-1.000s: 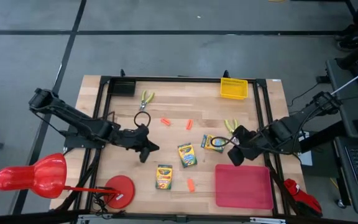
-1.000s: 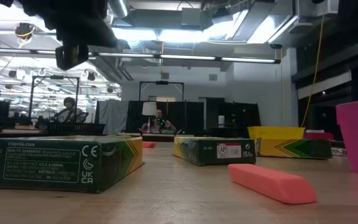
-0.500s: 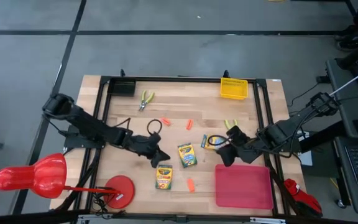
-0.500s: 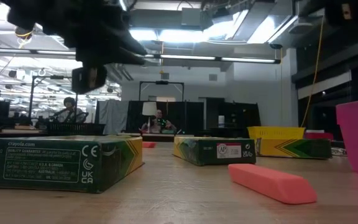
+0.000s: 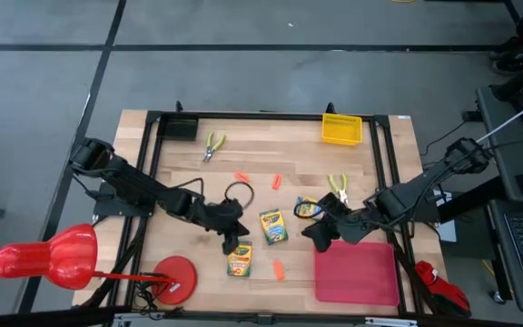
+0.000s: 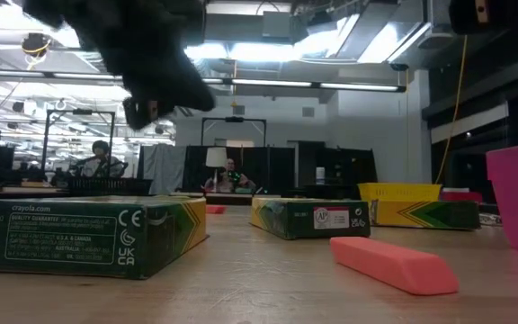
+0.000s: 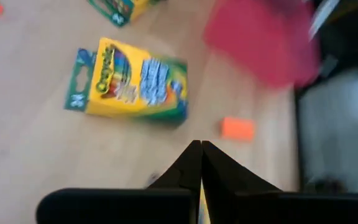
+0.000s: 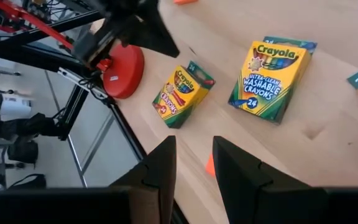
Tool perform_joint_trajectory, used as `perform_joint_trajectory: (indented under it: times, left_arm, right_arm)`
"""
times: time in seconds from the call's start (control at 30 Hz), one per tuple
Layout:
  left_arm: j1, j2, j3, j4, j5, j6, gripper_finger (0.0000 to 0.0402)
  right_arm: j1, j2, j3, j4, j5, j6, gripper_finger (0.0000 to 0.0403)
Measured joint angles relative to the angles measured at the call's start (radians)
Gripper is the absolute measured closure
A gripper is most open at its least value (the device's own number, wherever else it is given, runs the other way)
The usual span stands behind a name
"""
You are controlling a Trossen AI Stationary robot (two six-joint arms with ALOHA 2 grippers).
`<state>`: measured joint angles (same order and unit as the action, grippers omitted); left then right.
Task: Pick & Place School Supplies
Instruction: Put the crayon box into the pink bin
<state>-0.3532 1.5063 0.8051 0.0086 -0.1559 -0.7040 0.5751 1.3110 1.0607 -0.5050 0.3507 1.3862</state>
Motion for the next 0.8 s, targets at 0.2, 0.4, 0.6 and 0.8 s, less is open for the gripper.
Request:
perform_joint_trajectory:
  times: [0.2, 0.4, 0.6, 0.8]
  left_arm:
    - [-0.061, 0.000, 0.121, -0.246, 0.029, 0.191, 0.0399]
    - [-0.141, 0.000, 0.119, -0.220, 0.132, 0.106, 0.0394]
    - [-0.241, 0.001, 0.118, -0.199, 0.031, 0.032, 0.0399]
    - [-0.322, 0.039, 0.118, -0.168, -0.168, -0.238, 0.0398]
  right_arm:
    - [0.000, 0.011, 0.000, 0.061, 0.030, 0.016, 0.0295]
    - [0.001, 0.006, 0.000, 0.114, 0.105, -0.007, 0.0295]
    - [0.001, 0.006, 0.000, 0.118, 0.144, -0.008, 0.0295]
    - [0.022, 0.006, 0.000, 0.124, 0.169, -0.013, 0.0295]
